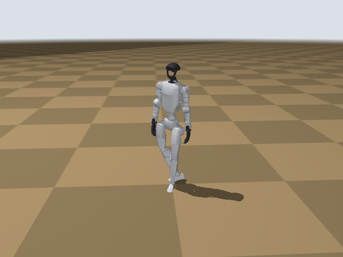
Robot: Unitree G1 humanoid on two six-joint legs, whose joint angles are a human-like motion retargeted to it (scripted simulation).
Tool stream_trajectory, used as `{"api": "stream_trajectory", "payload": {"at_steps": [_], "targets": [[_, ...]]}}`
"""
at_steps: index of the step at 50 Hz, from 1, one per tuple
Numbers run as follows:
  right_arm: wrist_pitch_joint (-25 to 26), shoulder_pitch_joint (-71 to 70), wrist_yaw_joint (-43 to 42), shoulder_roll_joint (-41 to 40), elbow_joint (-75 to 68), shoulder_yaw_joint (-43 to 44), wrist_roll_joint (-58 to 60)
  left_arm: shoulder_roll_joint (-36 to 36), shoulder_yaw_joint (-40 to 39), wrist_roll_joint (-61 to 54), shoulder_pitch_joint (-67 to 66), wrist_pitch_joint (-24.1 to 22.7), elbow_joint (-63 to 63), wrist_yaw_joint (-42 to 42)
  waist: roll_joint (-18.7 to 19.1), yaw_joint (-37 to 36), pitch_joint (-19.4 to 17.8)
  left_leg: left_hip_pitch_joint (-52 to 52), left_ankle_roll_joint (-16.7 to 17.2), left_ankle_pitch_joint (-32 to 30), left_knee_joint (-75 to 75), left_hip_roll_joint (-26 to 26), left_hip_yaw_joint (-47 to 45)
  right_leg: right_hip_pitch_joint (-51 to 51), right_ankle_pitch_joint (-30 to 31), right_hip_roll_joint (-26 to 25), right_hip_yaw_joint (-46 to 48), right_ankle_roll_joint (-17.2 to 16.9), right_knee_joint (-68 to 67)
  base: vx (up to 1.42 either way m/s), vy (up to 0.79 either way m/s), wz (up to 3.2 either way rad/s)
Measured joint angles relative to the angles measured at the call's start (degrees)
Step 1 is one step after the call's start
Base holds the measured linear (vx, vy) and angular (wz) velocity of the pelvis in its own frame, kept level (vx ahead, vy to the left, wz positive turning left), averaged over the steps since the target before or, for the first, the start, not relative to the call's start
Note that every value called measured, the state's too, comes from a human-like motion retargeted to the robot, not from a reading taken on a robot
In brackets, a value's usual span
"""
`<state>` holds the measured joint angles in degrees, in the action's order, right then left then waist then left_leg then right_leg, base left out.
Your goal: In place motions
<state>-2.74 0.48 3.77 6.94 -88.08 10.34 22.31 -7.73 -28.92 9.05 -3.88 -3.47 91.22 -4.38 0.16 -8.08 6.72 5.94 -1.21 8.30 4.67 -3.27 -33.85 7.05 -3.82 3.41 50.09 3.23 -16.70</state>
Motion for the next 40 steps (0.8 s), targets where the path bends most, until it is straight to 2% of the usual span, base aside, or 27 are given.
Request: {"api": "stream_trajectory", "payload": {"at_steps": [2,5,12,17,18,20,23,32,40], "targets": [[-0.09,-0.01,0.09,-0.07,0.09,-0.18,-0.33,-0.04,0.7,-0.07,0.47,-0.07,-0.79,-0.54,0.92,0.98,-0.43,-0.35,-0.19,-0.11,-0.05,-0.91,1.11,-1.61,0.55,0.8,-3.43,-1.07,-4.22,0.16,-0.05,0.82],[-0.18,-0.02,0.17,-0.4,0.5,-0.76,-0.26,-0.21,2.07,0.35,1.07,-0.38,-2.27,-0.51,1.28,2.66,-1.27,-0.73,-0.57,-0.4,-0.47,-0.99,3.85,-6.01,0.89,0.56,-13.46,-3.93,-8.31,0.16,-0.08,0.82],[-0.47,0.0,0.15,-0.93,1.2,-2.38,1.25,-0.65,3.58,0.81,2.14,-0.46,-1.98,-0.79,-0.62,4.31,-2.37,-1.56,-0.8,-0.63,-1.51,1.27,7.6,-9.66,-0.27,1.18,-19.96,-4.73,-0.27,0.08,-0.1,0.57],[-0.42,-0.09,0.06,-1.02,1.22,-2.67,2.05,-0.47,3.41,0.64,1.8,-0.96,-0.59,-1.69,-2.61,5.57,-3.15,-3.3,-0.83,-0.72,-2.72,4.37,9.94,-13.26,-1.5,-0.37,-34.39,-8.73,6.97,0.05,-0.1,0.55],[-0.42,0.01,-0.02,-1.06,1.24,-2.65,1.99,-0.38,3.35,0.58,1.55,-0.96,-0.32,-1.83,-2.96,5.72,-3.27,-3.7,-0.84,-0.58,-2.77,4.91,10.31,-13.63,-1.01,-0.58,-36.72,-9.7,8.56,0.03,-0.1,0.47],[-0.38,-0.09,0.05,-1.13,1.1,-2.53,1.71,-0.5,3.24,0.75,1.39,-0.76,0.37,-2.18,-3.97,5.97,-3.69,-4.69,-0.82,-0.36,-2.98,6.35,11.08,-13.88,7.47,-1.0,-41.33,-9.15,11.51,0.03,-0.08,0.39],[-0.16,0.46,0.28,-1.12,0.51,-2.31,1.7,-0.88,4.01,1.7,0.47,-0.4,1.14,-2.16,-4.19,5.17,-3.15,-5.51,-0.44,-0.1,-2.85,6.69,11.85,-12.14,3.93,-1.53,-39.23,-7.63,12.49,0.07,-0.09,0.32],[0.2,0.33,-0.13,0.02,-0.13,-0.82,2.26,0.44,2.26,1.31,-1.02,-0.33,2.5,-1.69,-2.56,5.03,-0.43,-5.52,0.84,0.28,-2.84,5.76,14.28,-10.25,2.51,-2.89,-36.35,-6.06,14.04,0.01,-0.06,0.28],[0.04,-0.19,0.62,-0.6,0.75,-0.27,0.94,-0.74,2.11,0.38,-0.09,0.18,2.69,-1.09,-2.59,6.01,0.0,-4.68,2.43,0.3,-2.19,4.42,16.03,-9.78,1.32,-3.62,-34.4,-5.0,14.36,-0.06,-0.14,0.22]]}}
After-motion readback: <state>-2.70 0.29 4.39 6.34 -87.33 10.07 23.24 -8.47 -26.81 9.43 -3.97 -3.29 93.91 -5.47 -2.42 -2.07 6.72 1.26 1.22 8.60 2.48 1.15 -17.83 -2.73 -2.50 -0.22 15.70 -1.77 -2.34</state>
